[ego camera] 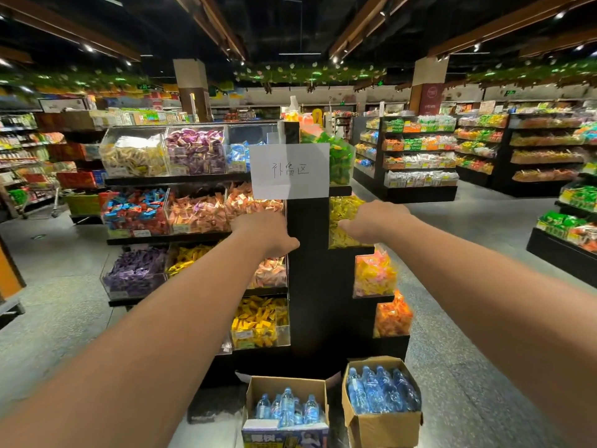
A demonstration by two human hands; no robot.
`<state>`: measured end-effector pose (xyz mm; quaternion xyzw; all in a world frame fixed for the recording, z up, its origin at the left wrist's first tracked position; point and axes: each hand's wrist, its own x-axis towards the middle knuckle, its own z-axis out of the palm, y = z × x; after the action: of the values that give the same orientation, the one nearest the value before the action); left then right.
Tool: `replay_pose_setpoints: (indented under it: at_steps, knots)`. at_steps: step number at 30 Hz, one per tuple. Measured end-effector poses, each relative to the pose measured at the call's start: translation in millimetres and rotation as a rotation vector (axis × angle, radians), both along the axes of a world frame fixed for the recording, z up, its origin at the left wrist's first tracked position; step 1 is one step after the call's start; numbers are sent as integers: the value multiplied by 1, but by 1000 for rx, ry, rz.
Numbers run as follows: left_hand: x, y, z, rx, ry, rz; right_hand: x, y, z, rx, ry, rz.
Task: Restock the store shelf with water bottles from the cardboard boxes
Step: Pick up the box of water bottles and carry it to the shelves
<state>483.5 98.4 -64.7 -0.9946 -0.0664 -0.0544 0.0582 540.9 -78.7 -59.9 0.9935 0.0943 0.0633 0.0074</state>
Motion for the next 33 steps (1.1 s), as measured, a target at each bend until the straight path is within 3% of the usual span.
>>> replay_pose_setpoints:
  at_steps: [18, 26, 33]
  knots:
    - [105, 123, -27, 129, -9, -175, 75, 118, -33, 7, 25, -109]
    - [147, 129, -44, 106, 27, -202, 115, 127, -52, -30, 64, -166]
    - [194, 108, -47, 95, 37, -143, 176, 114, -59, -42, 61, -92]
